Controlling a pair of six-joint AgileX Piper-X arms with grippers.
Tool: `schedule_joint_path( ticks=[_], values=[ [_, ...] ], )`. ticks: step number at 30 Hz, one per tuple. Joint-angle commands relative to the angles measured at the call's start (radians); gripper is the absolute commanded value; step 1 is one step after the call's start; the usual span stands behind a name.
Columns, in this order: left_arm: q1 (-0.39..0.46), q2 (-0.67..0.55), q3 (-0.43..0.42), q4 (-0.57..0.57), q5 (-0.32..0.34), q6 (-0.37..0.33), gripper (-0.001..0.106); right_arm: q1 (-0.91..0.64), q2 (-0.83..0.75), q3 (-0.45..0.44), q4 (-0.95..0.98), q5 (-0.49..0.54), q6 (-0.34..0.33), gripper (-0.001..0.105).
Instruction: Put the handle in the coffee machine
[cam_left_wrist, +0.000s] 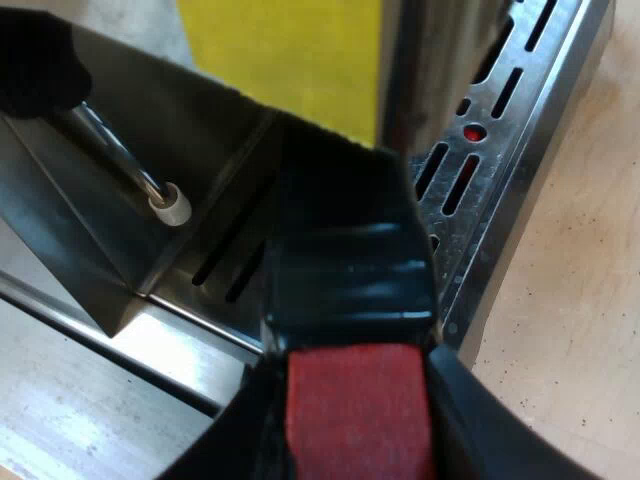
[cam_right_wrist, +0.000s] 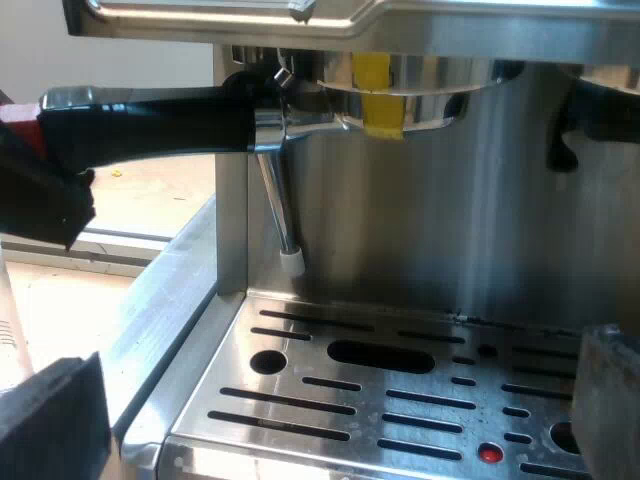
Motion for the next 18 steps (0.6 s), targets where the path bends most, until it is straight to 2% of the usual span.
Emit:
schedule_joint_path(
  ticks=[1, 5, 7, 9, 10, 12, 14, 18],
  values=[
    [-0.002, -0.014, -0.021, -0.018, 0.112, -0.002, 0.000, -0.003, -0.002, -0.007, -0.005, 0.005, -0.008, 0.096],
    [-0.002, -0.014, -0.021, -0.018, 0.112, -0.002, 0.000, -0.026, -0.002, -0.004, 0.000, -0.038, -0.009, 0.094],
    [-0.002, -0.014, -0.021, -0.018, 0.112, -0.002, 0.000, -0.054, -0.002, -0.005, 0.000, -0.071, -0.009, 0.087],
    [-0.002, -0.014, -0.021, -0.018, 0.112, -0.002, 0.000, -0.097, -0.002, -0.005, 0.000, -0.129, -0.009, 0.070],
    [-0.002, -0.014, -0.021, -0.018, 0.109, -0.002, 0.000, -0.109, -0.002, -0.005, 0.000, -0.150, -0.009, 0.065],
    [-0.002, -0.014, -0.021, -0.018, 0.106, -0.002, 0.000, -0.154, -0.002, -0.005, 0.004, -0.265, -0.007, 0.052],
    [-0.002, -0.014, -0.021, -0.018, 0.106, -0.002, 0.000, -0.181, 0.007, -0.005, 0.000, -0.329, -0.007, 0.051],
    [-0.002, -0.014, -0.021, -0.016, 0.106, -0.002, 0.000, -0.223, 0.054, -0.005, -0.031, -0.342, -0.007, 0.051]
  ],
)
